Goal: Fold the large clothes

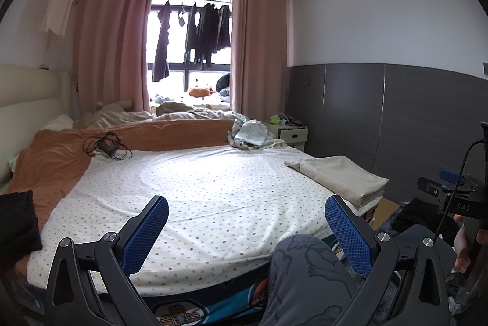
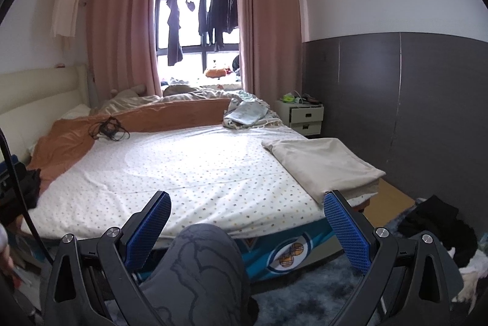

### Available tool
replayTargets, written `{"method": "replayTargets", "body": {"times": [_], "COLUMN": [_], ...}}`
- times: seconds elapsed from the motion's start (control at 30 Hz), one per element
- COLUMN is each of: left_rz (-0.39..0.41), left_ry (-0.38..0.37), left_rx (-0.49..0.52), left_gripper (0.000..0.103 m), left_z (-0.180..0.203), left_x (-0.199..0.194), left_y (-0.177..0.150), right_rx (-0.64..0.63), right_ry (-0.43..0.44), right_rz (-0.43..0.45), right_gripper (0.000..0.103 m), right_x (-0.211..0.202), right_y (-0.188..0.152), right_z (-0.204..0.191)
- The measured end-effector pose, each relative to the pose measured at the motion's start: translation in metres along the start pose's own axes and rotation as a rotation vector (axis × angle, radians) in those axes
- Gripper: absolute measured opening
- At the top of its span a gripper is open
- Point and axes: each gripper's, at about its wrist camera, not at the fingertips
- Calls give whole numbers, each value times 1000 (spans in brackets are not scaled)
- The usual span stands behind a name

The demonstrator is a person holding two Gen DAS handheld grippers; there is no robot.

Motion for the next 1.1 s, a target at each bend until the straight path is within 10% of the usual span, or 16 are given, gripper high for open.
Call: {"method": "replayTargets", "body": {"times": [1.1], "left_rz": [-4], "left_ry": [7], "left_rx": [0], "left_gripper": [103], "left_z": [3], "left_x": [-7], "left_y": [-2], "right_rx": [11], "right_ry": [5], "right_rz": [-40], "right_gripper": [101], "right_x": [6], "right_y": [-5], "right_z": [3]}}
Point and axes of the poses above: each gripper's, at about its wrist camera, not at the fingertips, and x roughly the way its jaws point, z to its right, y to its top, and after that the axes turned 5 degrees about -y, right-handed
